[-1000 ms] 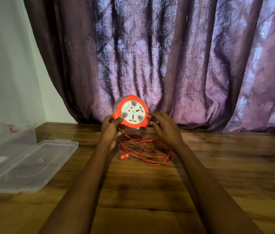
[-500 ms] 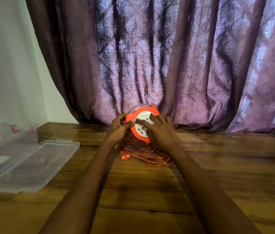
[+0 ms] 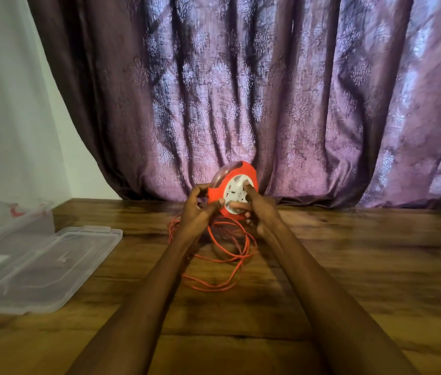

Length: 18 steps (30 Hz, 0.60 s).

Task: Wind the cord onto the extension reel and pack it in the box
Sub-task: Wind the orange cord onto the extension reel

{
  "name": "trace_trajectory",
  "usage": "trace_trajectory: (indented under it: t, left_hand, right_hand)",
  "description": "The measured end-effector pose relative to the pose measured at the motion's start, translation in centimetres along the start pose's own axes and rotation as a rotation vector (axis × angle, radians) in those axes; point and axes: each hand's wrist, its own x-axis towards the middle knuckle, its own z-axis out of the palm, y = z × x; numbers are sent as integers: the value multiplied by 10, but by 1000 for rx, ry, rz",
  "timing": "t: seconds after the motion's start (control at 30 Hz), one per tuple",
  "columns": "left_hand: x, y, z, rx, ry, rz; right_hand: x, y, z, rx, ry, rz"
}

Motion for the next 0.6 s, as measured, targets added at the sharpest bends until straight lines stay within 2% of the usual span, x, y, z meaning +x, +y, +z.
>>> trace_trajectory:
  t: [0.07, 0.1, 0.17, 0.23, 0.3, 0.43, 0.6]
  left_hand:
    - [3, 4, -4, -107, 51, -60]
    - [5, 5, -7, -139, 65, -83]
    - [9, 9, -11, -161, 70, -128]
    - [10, 13, -15, -128, 48, -160]
    - [11, 20, -20, -83, 30, -184]
    - [16, 27, -36, -38, -3, -267]
    - [18, 27, -47, -8, -103, -327]
  right_hand:
    - [0, -3, -8, -134, -9, -188]
    - [1, -2, -13, -290, 28, -358]
    - [5, 1, -21, -758, 86, -808]
    - [7, 3, -25, -1094, -19, -1156]
    - [3, -1, -24, -1291, -115, -1266]
    - [-2, -4, -24, -1483, -211, -1295]
    - [-5, 0, -19, -1605, -222, -1371]
